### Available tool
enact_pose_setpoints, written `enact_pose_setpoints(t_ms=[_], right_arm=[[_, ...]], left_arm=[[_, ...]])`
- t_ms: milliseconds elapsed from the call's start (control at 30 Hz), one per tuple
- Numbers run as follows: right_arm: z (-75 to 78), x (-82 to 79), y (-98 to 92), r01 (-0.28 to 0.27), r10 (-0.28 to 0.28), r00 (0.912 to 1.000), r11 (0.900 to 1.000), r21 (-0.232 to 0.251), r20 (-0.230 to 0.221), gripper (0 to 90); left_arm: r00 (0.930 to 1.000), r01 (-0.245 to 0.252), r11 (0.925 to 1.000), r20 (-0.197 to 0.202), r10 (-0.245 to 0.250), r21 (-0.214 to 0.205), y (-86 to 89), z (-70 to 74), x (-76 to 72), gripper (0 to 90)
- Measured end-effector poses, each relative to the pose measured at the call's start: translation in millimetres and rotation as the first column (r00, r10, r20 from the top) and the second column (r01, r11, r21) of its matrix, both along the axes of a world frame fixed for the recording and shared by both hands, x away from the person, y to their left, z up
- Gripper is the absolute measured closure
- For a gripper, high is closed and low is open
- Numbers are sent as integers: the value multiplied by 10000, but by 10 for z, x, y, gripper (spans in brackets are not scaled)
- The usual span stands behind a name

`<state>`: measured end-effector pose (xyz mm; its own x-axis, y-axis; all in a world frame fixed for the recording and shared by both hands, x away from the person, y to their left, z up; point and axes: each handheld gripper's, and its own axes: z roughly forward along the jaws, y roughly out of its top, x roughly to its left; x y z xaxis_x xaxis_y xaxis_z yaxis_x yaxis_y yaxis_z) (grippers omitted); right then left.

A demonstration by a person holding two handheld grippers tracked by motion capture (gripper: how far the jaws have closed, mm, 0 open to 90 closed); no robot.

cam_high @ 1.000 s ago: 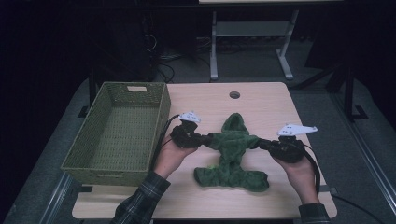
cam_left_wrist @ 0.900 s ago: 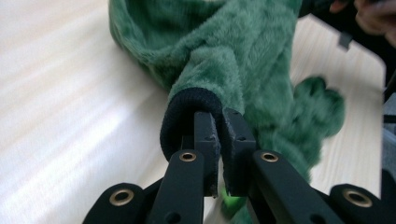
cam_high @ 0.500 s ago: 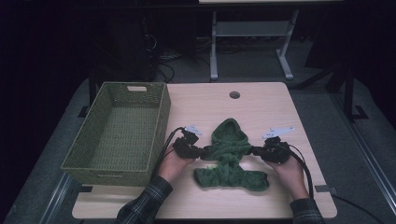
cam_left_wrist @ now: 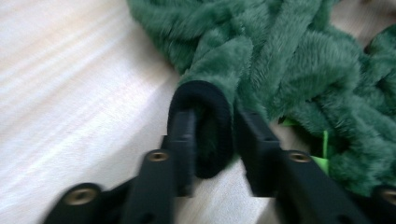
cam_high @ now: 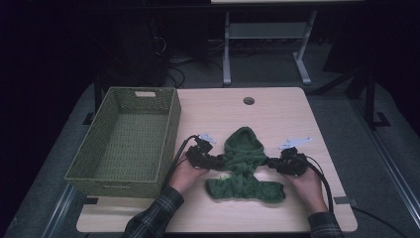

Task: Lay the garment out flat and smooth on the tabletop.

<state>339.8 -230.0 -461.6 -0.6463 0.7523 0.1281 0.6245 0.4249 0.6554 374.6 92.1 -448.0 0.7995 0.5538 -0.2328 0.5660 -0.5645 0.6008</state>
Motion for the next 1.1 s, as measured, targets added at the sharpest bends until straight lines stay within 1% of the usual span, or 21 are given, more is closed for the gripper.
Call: enact_pose_setpoints(t_ms=[67, 100, 133, 200, 267, 300, 367, 400, 433, 600, 667, 700, 733, 767, 800, 867, 900, 967, 1033, 1067, 1100], right_arm=[[67, -18, -36, 43, -43, 9999, 10000, 37, 126, 689], [109, -25, -54, 88, -89, 9997, 10000, 39, 218, 673], [155, -26, -77, 115, -117, 9993, 9999, 46, 344, 664], [234, -23, -121, 199, -212, 9987, 9994, 277, 462, 658], [307, 1, -161, 300, -328, 9984, 9976, 621, 456, 652], [333, 25, -164, 332, -364, 9981, 9975, 624, 505, 652], [368, 78, -153, 289, -332, 9975, 9972, 688, 623, 654], [392, 135, -133, 284, -315, 9984, 9975, 643, 477, 654], [400, 184, -108, 245, -276, 9983, 9979, 592, 517, 655], [439, 440, 34, 108, -128, 9992, 9986, 526, 382, 658], [433, 525, 79, 41, -60, 9994, 9985, 553, 330, 662], [421, 584, 114, 31, -43, 9998, 9986, 534, 214, 662], [410, 610, 135, 21, -33, 9997, 9988, 490, 246, 670], [388, 638, 159, -9, -4, 9996, 9990, 454, 294, 672], [360, 679, 178, -106, 100, 9998, 9992, 391, 149, 667], [294, 735, 219, -166, 167, 9999, 9995, 279, -39, 669], [271, 752, 228, -206, 211, 9997, 9992, 342, -129, 672], [234, 772, 248, -280, 290, 9993, 9987, 425, -230, 689], [190, 788, 277, -335, 343, 9987, 9992, 228, -373, 695], [163, 799, 287, -356, 361, 9984, 9993, 138, -432, 704], [139, 808, 290, -342, 345, 9984, 9994, 76, -454, 717]], left_arm=[[10000, -24, 9998, 16, 24, -212, 10, 96, 6, 574], [9999, 69, 9998, 143, -67, -208, 16, 154, 9, 559], [9998, -14, 9994, 222, 21, -345, 7, 207, -1, 538], [9992, 69, 9988, 405, -49, -494, -10, 305, -1, 513], [9981, 213, 9988, 592, -187, -438, -36, 383, 25, 502], [9980, 125, 9984, 629, -90, -554, -61, 407, 42, 499], [9963, 184, 9989, 841, -148, -423, -94, 442, 112, 499], [9959, 116, 9990, 903, -77, -430, -113, 446, 156, 499], [9962, 58, 9990, 876, -18, -453, -128, 447, 194, 499], [9966, -252, 9985, 771, 289, -492, -232, 381, 465, 503], [9966, -265, 9994, 772, 281, -215, -259, 329, 574, 505], [9962, -420, 9986, 747, 444, -330, -279, 304, 598, 506], [9962, -367, 9991, 783, 382, -200, -279, 277, 639, 506], [9964, -472, 9986, 693, 489, -248, -289, 243, 669, 506], [9973, -393, 9991, 623, 402, -156, -290, 200, 709, 506], [9972, -490, 9987, 560, 498, -160, -303, 132, 740, 507], [9978, -398, 9992, 534, 396, 36, -293, 107, 761, 508], [9983, -397, 9992, 431, 396, 12, -288, 52, 785, 511], [9989, -367, 9991, 273, 373, -207, -291, 9, 799, 513], [9995, -189, 9996, 256, 194, -212, -290, -5, 806, 523], [9995, -233, 9994, 185, 238, -239, -306, -18, 798, 536]])
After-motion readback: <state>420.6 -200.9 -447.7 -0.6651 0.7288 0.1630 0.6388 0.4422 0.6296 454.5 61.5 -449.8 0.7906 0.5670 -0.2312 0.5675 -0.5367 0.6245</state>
